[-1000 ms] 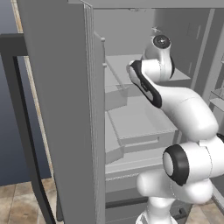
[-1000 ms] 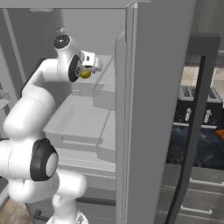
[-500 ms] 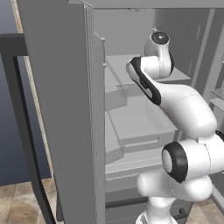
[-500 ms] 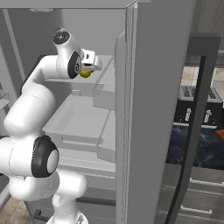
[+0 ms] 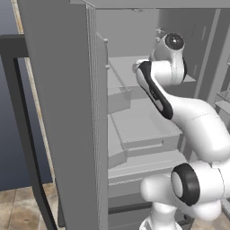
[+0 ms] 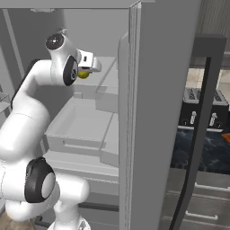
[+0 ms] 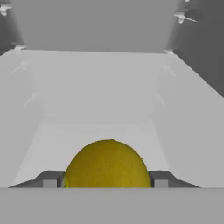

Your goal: Retrieve a lemon from the fridge and place it on the cutting board with the fish.

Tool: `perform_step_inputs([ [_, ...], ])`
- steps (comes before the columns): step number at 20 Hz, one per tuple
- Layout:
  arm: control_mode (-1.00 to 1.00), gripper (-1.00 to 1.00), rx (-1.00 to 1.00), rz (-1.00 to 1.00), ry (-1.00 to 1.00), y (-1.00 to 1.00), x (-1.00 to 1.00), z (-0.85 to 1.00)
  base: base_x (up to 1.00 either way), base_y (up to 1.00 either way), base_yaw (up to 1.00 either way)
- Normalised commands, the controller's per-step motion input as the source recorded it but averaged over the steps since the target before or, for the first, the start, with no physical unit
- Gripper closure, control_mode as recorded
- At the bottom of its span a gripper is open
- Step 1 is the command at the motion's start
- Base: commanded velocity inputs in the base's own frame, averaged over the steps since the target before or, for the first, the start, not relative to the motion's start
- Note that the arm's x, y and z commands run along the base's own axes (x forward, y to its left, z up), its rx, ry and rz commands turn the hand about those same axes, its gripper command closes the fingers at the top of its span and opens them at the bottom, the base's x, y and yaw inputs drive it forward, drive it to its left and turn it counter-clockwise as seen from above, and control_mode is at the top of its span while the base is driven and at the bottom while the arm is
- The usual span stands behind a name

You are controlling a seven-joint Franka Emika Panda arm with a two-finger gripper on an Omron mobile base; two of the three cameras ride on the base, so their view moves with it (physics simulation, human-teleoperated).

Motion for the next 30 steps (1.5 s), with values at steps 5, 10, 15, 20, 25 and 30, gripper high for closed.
perform_step_inputs([
  [5,-1.00,1.00,0.08,0.00,0.01,0.00,-0.98,0.72,0.00,0.00,0.00],
  [10,-1.00,1.00,0.01,-0.01,0.19,0.02,-0.99,0.21,0.00,0.00,0.00],
  [15,-1.00,1.00,-0.01,-0.02,0.03,0.00,-0.99,-0.24,0.00,0.00,0.00],
  [20,-1.00,1.00,0.00,-0.03,0.00,0.00,-1.00,-0.24,0.00,0.00,0.00],
  [25,-1.00,1.00,-0.01,0.00,0.00,0.03,-0.71,-0.42,0.00,0.00,0.00],
  [30,-1.00,1.00,-0.02,0.00,0.06,0.05,-0.35,-0.54,0.00,0.00,0.00],
])
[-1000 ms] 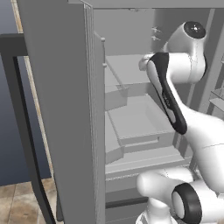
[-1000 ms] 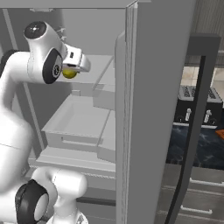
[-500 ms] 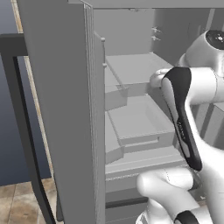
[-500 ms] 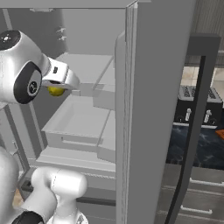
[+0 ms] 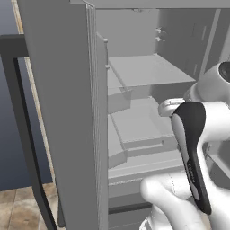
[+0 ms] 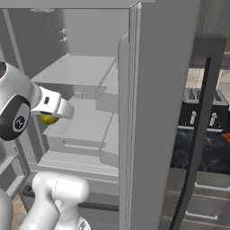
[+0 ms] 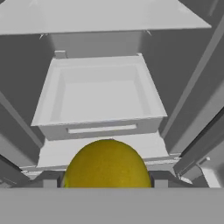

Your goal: Retrieve a lemon from the fridge and place it on the cutting board with the fish.

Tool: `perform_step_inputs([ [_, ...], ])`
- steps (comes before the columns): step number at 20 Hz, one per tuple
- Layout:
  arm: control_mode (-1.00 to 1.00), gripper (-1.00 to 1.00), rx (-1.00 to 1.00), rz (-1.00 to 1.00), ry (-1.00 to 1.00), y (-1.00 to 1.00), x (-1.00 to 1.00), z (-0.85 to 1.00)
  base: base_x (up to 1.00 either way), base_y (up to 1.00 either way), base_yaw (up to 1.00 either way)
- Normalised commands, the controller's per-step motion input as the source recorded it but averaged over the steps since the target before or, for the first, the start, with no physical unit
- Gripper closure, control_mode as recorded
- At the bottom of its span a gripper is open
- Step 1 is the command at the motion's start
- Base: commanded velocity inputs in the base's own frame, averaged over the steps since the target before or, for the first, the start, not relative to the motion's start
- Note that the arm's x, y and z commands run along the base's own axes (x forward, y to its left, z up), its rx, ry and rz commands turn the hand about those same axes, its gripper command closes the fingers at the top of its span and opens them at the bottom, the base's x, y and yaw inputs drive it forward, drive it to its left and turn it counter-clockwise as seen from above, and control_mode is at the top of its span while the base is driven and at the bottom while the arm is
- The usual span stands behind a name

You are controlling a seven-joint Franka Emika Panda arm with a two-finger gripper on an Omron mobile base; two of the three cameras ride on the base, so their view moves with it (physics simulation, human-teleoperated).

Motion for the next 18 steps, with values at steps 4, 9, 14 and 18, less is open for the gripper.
perform_step_inputs([
  [4,-1.00,1.00,-0.04,0.00,0.00,0.00,0.00,-0.52,0.00,0.00,0.00],
  [9,-1.00,1.00,-0.03,0.00,0.00,0.00,0.00,-0.42,0.00,0.00,0.00],
  [14,-1.00,1.00,0.00,0.00,0.00,0.00,0.01,-0.09,0.00,0.00,0.00],
  [18,-1.00,1.00,0.00,0.00,0.00,0.00,0.00,0.00,0.00,0.00,0.00],
])
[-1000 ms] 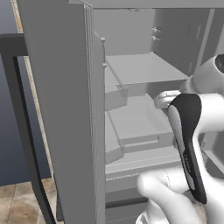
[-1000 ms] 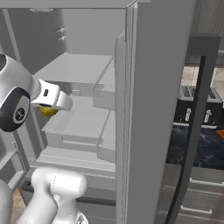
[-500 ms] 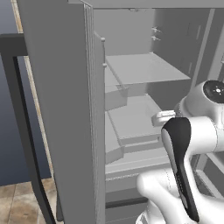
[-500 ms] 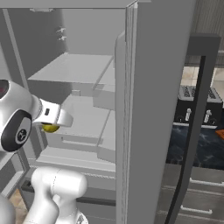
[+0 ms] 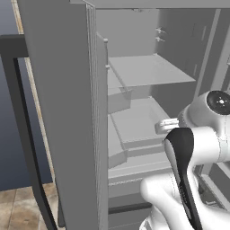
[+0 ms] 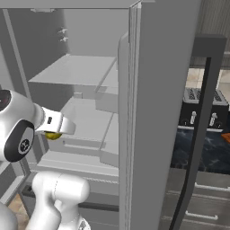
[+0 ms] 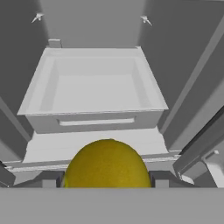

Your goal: Retrieve a lemon from the fridge and place it on the cutting board with the fish.

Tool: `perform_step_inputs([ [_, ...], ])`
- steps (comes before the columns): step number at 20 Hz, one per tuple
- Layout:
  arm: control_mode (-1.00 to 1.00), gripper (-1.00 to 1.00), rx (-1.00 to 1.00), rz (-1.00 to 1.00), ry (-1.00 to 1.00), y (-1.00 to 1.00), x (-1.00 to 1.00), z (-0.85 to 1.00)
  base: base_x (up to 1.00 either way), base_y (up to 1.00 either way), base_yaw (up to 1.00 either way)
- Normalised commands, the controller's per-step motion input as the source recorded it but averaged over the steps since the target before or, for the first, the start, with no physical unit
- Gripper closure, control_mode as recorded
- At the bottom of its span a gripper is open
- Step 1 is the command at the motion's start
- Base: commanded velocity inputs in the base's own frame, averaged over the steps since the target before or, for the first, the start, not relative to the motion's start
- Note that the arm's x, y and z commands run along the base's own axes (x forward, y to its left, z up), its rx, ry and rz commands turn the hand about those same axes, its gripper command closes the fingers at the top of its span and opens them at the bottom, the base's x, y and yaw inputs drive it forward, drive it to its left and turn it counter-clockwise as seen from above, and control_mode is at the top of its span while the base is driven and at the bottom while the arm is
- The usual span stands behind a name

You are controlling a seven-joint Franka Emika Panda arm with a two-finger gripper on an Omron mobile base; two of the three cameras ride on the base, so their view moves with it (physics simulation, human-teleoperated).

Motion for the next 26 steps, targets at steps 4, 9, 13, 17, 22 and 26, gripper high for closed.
perform_step_inputs([
  [4,-1.00,1.00,0.00,0.00,0.00,0.00,0.00,0.00,0.00,0.00,0.00],
  [9,1.00,1.00,0.00,0.00,0.00,0.00,0.00,0.00,-0.26,0.00,0.00],
  [13,1.00,1.00,0.00,0.00,0.00,0.00,0.00,0.00,-0.66,0.00,-0.02],
  [17,1.00,1.00,0.00,0.00,0.00,0.00,0.00,0.00,-0.79,0.00,-0.04],
  [22,1.00,1.00,0.00,0.00,0.00,0.00,0.00,0.00,-0.80,0.00,-0.04],
  [26,1.00,1.00,0.00,0.00,0.00,0.00,0.00,0.00,-0.81,0.00,-0.04],
])
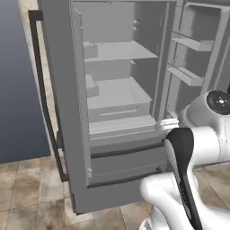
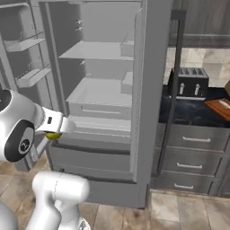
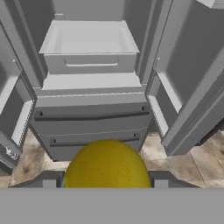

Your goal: Retrieve a lemon from the fridge and place it on the cutting board with the fish.

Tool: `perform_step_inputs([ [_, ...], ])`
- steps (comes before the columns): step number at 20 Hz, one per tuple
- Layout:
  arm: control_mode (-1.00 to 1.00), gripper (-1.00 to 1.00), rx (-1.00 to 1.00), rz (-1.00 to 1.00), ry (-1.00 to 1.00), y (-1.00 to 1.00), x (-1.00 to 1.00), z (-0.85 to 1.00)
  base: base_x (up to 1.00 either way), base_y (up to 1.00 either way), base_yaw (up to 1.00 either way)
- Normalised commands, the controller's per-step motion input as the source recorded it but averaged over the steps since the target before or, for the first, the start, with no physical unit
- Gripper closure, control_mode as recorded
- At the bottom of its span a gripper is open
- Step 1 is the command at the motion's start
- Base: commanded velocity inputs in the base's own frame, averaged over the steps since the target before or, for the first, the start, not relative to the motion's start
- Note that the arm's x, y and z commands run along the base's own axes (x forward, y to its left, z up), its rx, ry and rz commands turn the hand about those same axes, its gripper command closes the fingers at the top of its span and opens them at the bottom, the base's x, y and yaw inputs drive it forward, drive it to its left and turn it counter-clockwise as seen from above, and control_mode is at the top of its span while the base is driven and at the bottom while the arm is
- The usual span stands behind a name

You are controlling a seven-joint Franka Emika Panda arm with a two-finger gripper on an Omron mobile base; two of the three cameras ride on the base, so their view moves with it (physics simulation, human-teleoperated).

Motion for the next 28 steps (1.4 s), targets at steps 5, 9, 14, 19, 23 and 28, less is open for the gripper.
perform_step_inputs([
  [5,1.00,1.00,0.00,0.00,0.00,0.00,0.00,0.00,-0.71,0.00,-0.04],
  [9,1.00,1.00,0.00,0.00,0.00,0.00,0.00,0.00,-0.19,-0.07,-0.05],
  [14,1.00,1.00,0.00,0.00,0.00,0.00,0.00,0.00,0.01,-0.69,-0.02],
  [19,1.00,1.00,0.00,0.00,0.00,0.00,0.00,0.00,0.00,-0.98,0.00],
  [23,1.00,1.00,0.00,0.00,0.00,0.00,0.00,0.00,0.00,-1.00,0.00],
  [28,1.00,1.00,0.00,0.00,0.00,0.00,0.00,0.00,0.00,-0.92,0.00],
])
